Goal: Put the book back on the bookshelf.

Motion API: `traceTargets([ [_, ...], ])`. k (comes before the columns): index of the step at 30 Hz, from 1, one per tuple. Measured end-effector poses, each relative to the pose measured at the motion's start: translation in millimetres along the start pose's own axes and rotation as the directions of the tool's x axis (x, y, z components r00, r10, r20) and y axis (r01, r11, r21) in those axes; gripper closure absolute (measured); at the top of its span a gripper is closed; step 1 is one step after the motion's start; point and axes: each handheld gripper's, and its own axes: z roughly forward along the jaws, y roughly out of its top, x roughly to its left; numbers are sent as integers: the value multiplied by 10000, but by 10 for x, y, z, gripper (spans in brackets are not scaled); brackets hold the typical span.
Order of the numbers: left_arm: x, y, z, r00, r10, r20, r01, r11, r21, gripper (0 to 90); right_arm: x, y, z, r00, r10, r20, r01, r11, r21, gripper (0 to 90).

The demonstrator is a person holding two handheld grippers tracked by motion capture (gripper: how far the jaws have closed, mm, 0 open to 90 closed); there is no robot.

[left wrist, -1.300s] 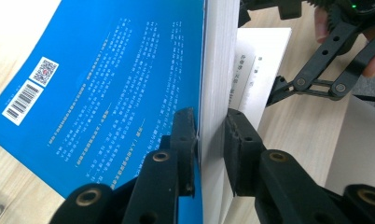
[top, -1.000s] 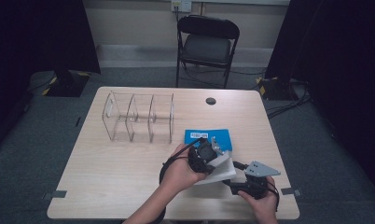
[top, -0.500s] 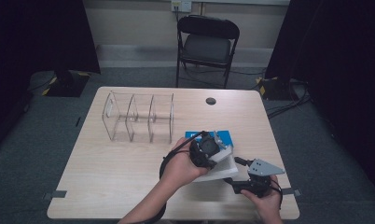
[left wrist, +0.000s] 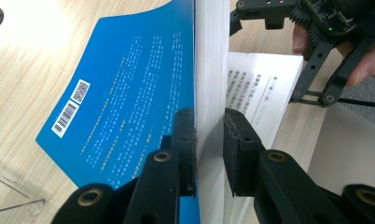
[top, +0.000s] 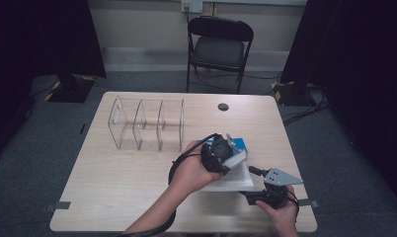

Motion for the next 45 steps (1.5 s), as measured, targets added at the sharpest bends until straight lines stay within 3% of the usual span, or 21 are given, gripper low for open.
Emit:
traceTargets([
  [8,20,0,-26,9999,157,-10,-157,9999,47,761,-86,-18,-95,9995,302,133,-299,9993,-240,173],
  [11,-13,15,-11,9997,230,-41,-229,9995,232,761,-121,-22,-113,9990,359,283,-357,9993,-72,173],
  [18,-32,54,-36,9985,493,-236,-483,9981,393,761,-130,15,-36,9994,157,313,-156,9999,-43,173],
  [28,-70,109,-130,9971,742,-165,-734,9962,460,761,-140,98,90,9999,-86,149,81,9994,336,171],
  [36,-103,146,-171,9952,930,-317,-912,9944,531,761,-144,151,83,9993,-339,147,339,9994,18,171],
  [45,-113,142,-176,9965,829,-117,-824,9958,391,761,-149,174,99,9985,-510,188,512,9986,-99,170],
])
